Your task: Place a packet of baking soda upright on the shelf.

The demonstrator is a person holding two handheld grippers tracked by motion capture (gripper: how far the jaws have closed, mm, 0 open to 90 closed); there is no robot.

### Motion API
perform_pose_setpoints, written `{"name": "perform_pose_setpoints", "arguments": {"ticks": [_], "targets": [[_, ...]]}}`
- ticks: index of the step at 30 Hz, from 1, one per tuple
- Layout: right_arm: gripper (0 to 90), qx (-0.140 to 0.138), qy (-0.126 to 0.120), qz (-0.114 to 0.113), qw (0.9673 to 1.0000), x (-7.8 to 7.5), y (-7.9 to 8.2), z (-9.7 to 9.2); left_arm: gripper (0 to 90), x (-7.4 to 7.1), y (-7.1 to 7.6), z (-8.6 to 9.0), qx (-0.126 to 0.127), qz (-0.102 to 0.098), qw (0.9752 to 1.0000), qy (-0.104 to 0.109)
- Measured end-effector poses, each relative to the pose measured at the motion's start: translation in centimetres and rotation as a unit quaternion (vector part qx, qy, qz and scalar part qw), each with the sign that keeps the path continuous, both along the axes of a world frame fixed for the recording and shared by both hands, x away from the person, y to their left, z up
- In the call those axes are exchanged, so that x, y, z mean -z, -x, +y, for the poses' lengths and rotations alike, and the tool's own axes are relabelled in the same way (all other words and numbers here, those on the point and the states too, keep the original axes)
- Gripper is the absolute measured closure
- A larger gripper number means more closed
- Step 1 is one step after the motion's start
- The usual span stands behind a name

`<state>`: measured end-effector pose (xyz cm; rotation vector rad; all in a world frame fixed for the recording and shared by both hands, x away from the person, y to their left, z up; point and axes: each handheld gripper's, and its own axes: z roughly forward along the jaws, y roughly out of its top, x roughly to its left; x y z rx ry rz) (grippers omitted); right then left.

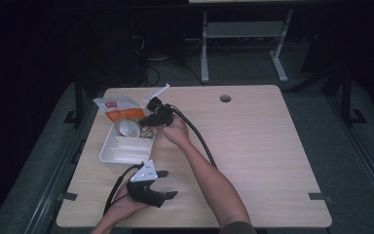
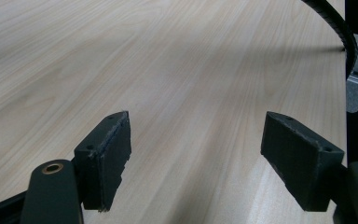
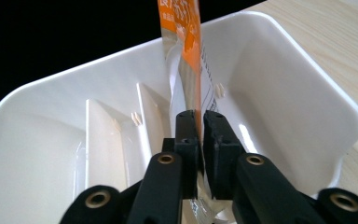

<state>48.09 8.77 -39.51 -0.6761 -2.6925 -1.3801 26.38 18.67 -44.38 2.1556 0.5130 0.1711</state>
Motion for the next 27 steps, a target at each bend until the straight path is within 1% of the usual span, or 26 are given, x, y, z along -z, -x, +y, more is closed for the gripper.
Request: {"name": "perform_pose_setpoints", "arguments": {"ticks": [2, 10, 12, 14, 18, 21, 25, 26, 27], "targets": [[87.0, 0.004, -0.001, 0.000, 1.0000, 0.2, 0.0, -0.1, 23.9, 0.0, 0.0, 0.0, 0.001, 0.000, 1.0000, 0.001], [89.6, 0.004, 0.014, -0.007, 0.9999, 0.7, 0.2, -0.1, 23.9, 0.0, 0.0, -0.1, 0.001, 0.000, 1.0000, 0.001], [89.7, 0.008, 0.021, -0.004, 0.9997, 1.0, 0.3, -0.1, 23.9, 0.0, 0.1, -0.1, 0.003, 0.000, 1.0000, 0.000], [89.7, 0.005, 0.027, 0.000, 0.9996, 1.5, 0.3, -0.2, 23.9, 0.0, 0.1, -0.2, 0.003, 0.000, 1.0000, 0.001], [89.7, 0.007, 0.022, 0.008, 0.9997, 2.1, 0.2, -0.5, 23.9, 0.0, 0.1, -0.1, 0.002, 0.001, 1.0000, 0.002], [89.8, 0.006, 0.029, 0.003, 0.9996, 2.1, 0.3, -0.4, 23.9, 0.0, 0.0, -0.1, 0.001, 0.003, 1.0000, 0.001], [89.7, 0.006, 0.034, 0.003, 0.9994, 2.2, 0.1, -0.6, 23.9, 0.0, 0.1, -0.2, 0.002, 0.002, 1.0000, 0.002], [89.7, 0.009, 0.037, 0.000, 0.9993, 2.1, 0.1, -0.5, 23.9, 0.0, 0.1, -0.2, 0.002, 0.003, 1.0000, 0.001], [89.7, 0.013, 0.044, -0.008, 0.9989, 2.0, 0.0, -0.5, 23.9, 0.0, 0.1, -0.2, 0.002, 0.002, 1.0000, 0.001]]}}
